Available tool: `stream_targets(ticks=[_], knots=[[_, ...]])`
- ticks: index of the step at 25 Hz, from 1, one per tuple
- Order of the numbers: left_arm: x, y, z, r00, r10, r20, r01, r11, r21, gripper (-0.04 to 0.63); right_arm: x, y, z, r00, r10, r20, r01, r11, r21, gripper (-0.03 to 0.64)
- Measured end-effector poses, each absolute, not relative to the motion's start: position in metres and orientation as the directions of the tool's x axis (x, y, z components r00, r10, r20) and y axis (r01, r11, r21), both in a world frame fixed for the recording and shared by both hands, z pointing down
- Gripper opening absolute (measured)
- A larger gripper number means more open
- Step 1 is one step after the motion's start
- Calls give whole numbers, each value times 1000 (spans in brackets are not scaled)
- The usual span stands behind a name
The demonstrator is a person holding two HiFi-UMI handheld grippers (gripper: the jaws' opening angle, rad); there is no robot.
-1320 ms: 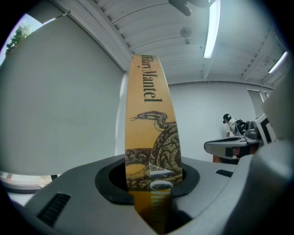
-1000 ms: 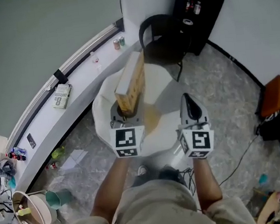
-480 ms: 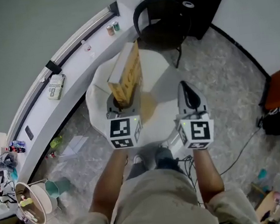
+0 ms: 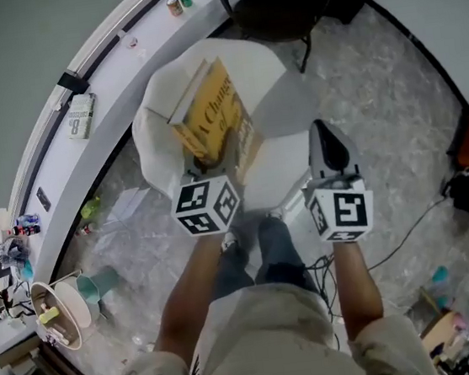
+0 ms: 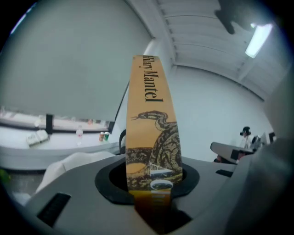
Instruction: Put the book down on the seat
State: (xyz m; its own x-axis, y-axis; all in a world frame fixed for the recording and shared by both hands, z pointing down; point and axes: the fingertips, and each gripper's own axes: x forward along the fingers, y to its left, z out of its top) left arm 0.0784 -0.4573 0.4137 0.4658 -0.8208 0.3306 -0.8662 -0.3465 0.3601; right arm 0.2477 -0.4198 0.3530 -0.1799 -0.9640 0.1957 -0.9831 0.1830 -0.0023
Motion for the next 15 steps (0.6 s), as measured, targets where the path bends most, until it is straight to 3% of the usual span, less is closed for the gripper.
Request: stream_targets(ticks=[3,8,15], knots=[[84,-463,449,470,-811,348,-818,-253,517,155,255,-425,378,-184,-956,230,-982,187,-7,3],[95,-478,507,446,-819,361,-780,-158,606,155,267,-436,427,-196,-939,281,-979,201,-11,3],[103,-493,596,457,-832,316,-600,-25,800,155,271,-451,509,-218,-914,342,-975,215,-48,3]])
